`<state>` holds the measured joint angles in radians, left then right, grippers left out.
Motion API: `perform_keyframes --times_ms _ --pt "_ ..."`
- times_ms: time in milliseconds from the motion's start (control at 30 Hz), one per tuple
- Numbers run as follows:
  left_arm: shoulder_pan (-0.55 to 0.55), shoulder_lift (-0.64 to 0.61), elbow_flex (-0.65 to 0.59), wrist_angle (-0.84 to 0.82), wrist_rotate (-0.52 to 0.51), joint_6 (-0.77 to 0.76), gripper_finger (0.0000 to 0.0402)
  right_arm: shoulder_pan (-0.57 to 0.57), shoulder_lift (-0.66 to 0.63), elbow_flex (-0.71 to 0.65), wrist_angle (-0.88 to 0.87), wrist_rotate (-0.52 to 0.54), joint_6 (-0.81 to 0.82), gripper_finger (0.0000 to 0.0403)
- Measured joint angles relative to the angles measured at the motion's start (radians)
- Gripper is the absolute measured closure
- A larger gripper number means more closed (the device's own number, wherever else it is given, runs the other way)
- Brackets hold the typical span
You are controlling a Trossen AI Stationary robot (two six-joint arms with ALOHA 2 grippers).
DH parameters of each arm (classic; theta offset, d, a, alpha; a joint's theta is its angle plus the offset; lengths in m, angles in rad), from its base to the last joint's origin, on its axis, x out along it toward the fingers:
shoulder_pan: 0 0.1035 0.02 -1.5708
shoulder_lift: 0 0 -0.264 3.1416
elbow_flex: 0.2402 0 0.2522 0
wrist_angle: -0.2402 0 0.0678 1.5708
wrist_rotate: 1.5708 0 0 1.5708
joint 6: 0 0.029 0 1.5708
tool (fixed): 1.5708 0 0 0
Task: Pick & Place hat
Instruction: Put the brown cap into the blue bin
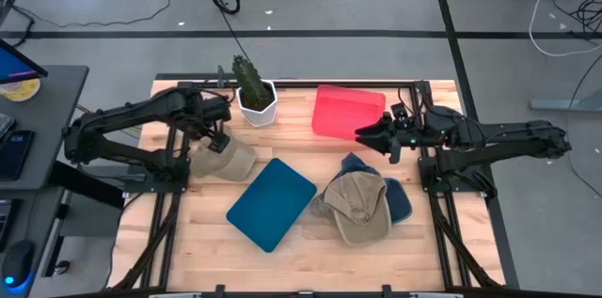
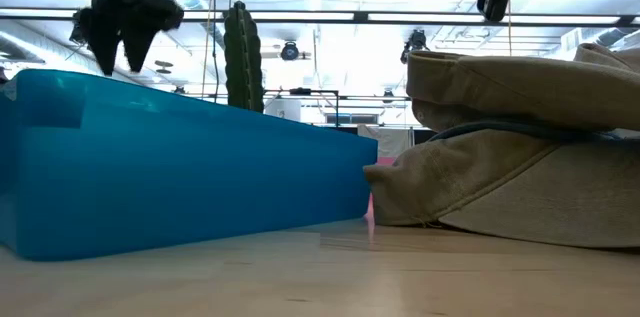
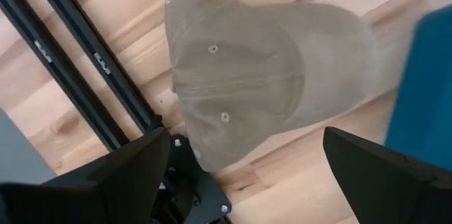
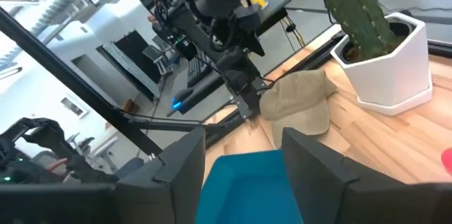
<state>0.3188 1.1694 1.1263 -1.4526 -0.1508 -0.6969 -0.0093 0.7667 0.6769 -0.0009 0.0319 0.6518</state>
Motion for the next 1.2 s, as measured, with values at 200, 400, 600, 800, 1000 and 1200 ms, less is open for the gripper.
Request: perform_keyframes --times_ms 200,400,600,800,1000,1200 --pt "0.123 0.000 -0.160 0.088 0.068 0.035 0.0031 0.000 0.049 0.000 0.019 0.000 0.022 0.0211" --pt "0.248 0.000 -0.237 0.242 0.136 0.192 0.0032 0.000 0.099 0.000 0.080 -0.003 0.033 0.0211" --pt "0.375 0.000 -0.238 0.237 0.145 0.295 0.0032 0.008 0.130 0.000 0.099 -0.023 0.056 0.0211" --pt "0.491 0.023 -0.238 0.251 0.183 0.372 0.0032 0.028 0.150 0.000 0.126 -0.022 0.058 0.0211" --pt "0.546 0.068 -0.238 0.267 0.253 0.433 0.0032 0.033 0.175 0.000 0.140 -0.022 0.058 0.0211" --pt "0.556 0.115 -0.255 0.275 0.272 0.474 0.0033 0.033 0.188 0.000 0.144 -0.022 0.060 0.0211"
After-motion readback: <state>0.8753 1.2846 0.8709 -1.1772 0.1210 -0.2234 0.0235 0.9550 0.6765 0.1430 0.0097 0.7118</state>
